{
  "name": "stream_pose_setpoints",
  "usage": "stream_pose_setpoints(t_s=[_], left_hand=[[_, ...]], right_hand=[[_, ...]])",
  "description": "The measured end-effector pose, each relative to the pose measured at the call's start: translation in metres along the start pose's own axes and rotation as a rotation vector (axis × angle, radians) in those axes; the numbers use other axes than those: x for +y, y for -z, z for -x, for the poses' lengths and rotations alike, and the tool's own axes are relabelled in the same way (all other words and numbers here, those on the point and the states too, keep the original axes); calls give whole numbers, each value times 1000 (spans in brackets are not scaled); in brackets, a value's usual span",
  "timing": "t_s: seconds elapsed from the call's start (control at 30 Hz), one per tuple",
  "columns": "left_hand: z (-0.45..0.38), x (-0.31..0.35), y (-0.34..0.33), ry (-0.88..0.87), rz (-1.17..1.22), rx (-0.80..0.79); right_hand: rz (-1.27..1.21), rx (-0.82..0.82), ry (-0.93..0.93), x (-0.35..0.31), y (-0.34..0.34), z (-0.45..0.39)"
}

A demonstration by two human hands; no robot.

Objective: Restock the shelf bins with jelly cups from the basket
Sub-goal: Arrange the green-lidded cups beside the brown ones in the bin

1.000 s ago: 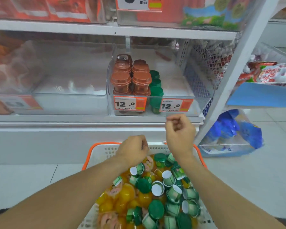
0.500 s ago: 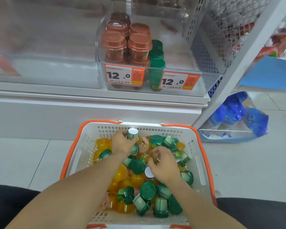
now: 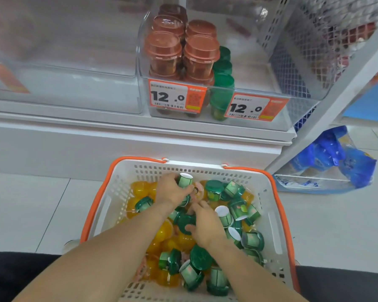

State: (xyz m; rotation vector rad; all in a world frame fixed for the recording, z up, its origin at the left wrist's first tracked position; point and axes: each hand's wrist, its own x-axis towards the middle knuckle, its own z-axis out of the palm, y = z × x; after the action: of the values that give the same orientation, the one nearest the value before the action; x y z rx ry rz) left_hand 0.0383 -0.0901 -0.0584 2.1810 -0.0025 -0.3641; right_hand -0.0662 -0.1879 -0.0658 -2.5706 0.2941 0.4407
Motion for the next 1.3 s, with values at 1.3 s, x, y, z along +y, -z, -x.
stream_pose_setpoints(t_s=[1.3], left_hand=[[85, 240, 142, -142, 964, -719]], right_hand=[[-1020, 134, 336, -100, 335, 58]])
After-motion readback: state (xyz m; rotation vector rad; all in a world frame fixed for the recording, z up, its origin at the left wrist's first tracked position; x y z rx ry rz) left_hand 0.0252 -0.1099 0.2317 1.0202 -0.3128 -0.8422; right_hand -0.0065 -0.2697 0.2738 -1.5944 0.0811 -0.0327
